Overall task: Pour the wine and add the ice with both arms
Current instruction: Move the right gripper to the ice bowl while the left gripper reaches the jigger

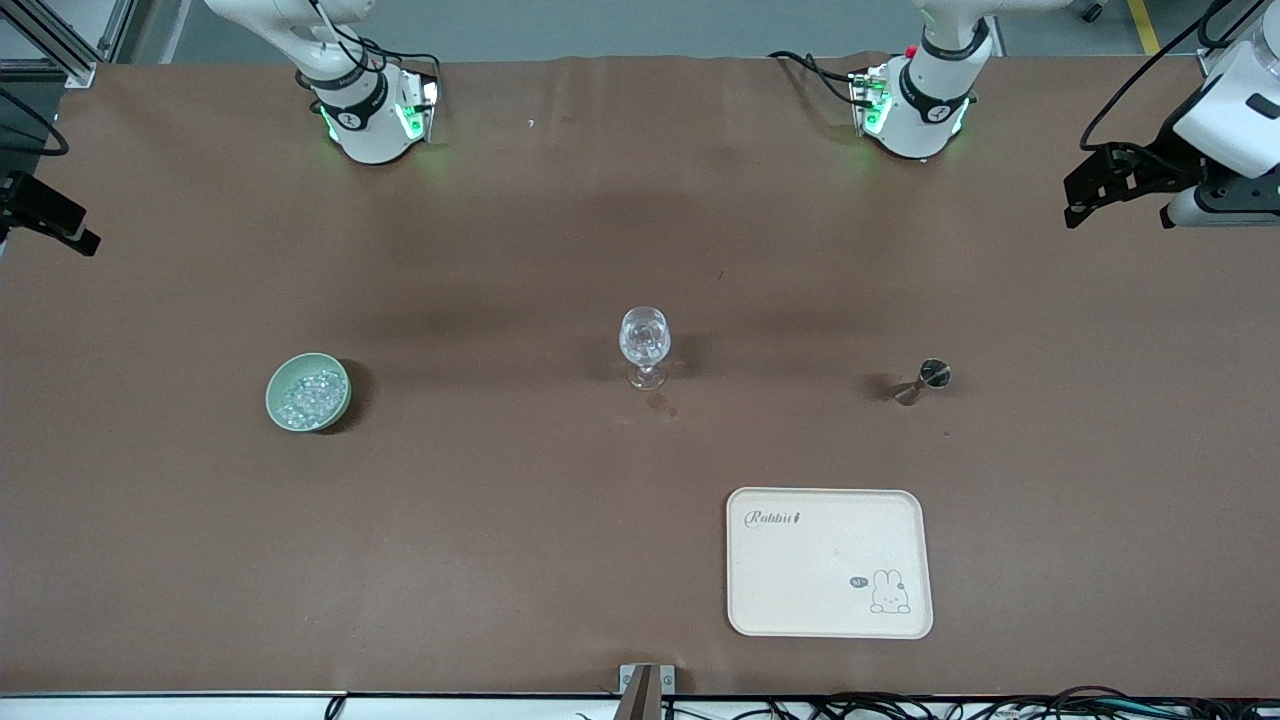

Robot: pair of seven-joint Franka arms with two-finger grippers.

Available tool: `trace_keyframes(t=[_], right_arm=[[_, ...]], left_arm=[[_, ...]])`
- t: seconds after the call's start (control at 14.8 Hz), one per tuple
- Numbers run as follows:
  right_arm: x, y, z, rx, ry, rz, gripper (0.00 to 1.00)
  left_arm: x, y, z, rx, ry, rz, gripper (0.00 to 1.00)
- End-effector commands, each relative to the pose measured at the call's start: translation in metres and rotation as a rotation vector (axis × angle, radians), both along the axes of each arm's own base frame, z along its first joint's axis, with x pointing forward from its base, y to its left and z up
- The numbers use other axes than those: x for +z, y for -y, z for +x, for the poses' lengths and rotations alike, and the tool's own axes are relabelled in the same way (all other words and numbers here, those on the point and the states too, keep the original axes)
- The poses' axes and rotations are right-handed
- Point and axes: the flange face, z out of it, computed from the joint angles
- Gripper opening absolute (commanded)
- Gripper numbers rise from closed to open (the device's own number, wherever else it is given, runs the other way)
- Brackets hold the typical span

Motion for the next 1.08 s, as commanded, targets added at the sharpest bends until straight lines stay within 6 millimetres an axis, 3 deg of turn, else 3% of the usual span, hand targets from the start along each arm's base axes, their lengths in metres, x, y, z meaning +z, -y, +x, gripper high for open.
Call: trace_keyframes(t=[0.0, 0.14, 0.27, 0.54, 0.81, 0.88, 1.01], right_arm=[[-0.001, 0.001, -0.002, -0.011, -0.006, 0.007, 1.00], [0.000, 0.001, -0.002, -0.011, -0.002, 0.005, 1.00], [0.001, 0.002, -0.002, -0.011, 0.000, 0.005, 1.00], [0.001, 0.000, -0.002, -0.008, -0.002, 0.003, 1.00], [-0.011, -0.002, 0.003, -0.002, -0.024, 0.014, 1.00], [-0.024, -0.003, 0.004, 0.014, -0.048, 0.017, 1.00], [-0.072, -0.014, 0.013, 0.065, -0.098, 0.020, 1.00]], left_arm=[[0.005, 0.001, -0.002, -0.015, -0.005, -0.008, 1.00], [0.007, -0.003, 0.002, -0.004, 0.000, -0.009, 1.00], [-0.004, -0.011, 0.017, 0.008, -0.023, -0.011, 1.00], [-0.074, -0.060, 0.058, 0.111, -0.153, -0.021, 1.00], [-0.158, -0.102, 0.085, 0.391, -0.301, -0.075, 1.00], [-0.178, -0.103, 0.091, 0.455, -0.338, -0.088, 1.00], [-0.227, -0.114, 0.102, 0.619, -0.430, -0.127, 0.94]])
